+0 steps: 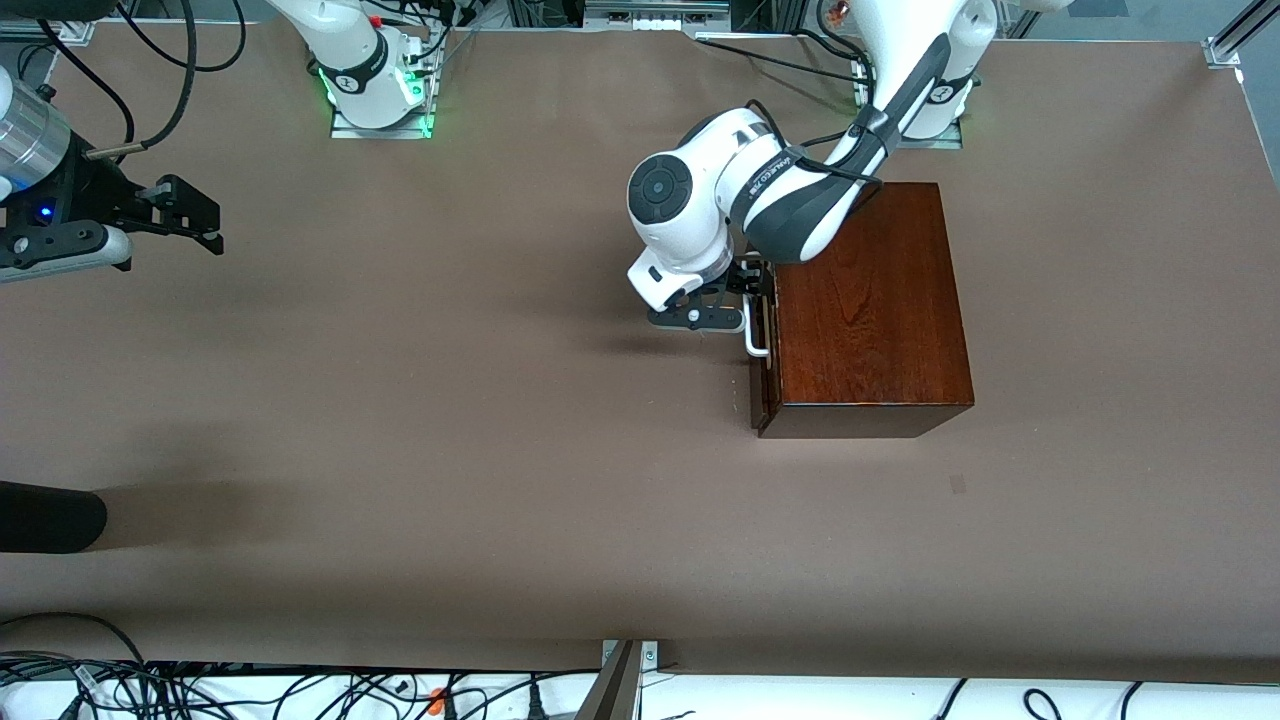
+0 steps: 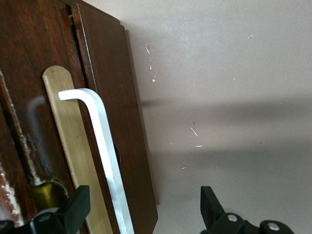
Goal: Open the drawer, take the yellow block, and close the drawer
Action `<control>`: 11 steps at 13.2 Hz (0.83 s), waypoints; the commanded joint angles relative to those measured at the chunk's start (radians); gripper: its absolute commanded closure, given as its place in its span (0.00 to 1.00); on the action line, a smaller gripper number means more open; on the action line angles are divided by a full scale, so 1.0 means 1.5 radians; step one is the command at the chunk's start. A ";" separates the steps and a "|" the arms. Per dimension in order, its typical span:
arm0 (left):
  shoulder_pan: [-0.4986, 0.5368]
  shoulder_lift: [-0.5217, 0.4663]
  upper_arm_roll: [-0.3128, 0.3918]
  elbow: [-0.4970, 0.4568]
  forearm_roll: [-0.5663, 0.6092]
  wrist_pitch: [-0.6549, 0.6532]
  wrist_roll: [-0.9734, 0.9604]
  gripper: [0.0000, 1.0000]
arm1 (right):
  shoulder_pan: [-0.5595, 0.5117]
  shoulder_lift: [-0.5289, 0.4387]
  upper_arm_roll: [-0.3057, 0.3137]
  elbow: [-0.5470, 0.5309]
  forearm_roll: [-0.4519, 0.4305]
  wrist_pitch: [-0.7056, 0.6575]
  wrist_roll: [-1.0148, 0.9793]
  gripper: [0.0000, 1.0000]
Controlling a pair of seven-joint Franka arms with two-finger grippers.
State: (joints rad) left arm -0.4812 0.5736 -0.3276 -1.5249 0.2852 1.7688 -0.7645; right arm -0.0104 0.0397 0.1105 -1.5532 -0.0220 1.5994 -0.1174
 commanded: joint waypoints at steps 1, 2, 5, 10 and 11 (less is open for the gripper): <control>-0.002 0.002 0.001 -0.003 0.023 -0.002 -0.010 0.00 | 0.000 0.005 0.003 0.015 -0.002 0.000 -0.001 0.00; -0.002 0.004 0.002 -0.003 0.024 -0.002 -0.010 0.00 | 0.000 0.005 0.003 0.015 -0.002 0.001 0.000 0.00; -0.003 0.009 0.002 -0.012 0.023 0.018 -0.020 0.00 | 0.000 0.005 0.003 0.014 -0.001 0.001 0.001 0.00; -0.005 0.014 0.001 -0.032 0.023 0.063 -0.052 0.00 | 0.000 0.005 0.003 0.015 -0.001 0.002 0.004 0.00; -0.005 0.019 0.000 -0.032 0.023 0.069 -0.061 0.00 | 0.000 0.005 0.003 0.015 -0.001 0.002 0.004 0.00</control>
State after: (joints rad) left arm -0.4812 0.5994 -0.3258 -1.5620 0.2925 1.8344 -0.8191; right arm -0.0102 0.0397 0.1113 -1.5532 -0.0219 1.6064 -0.1174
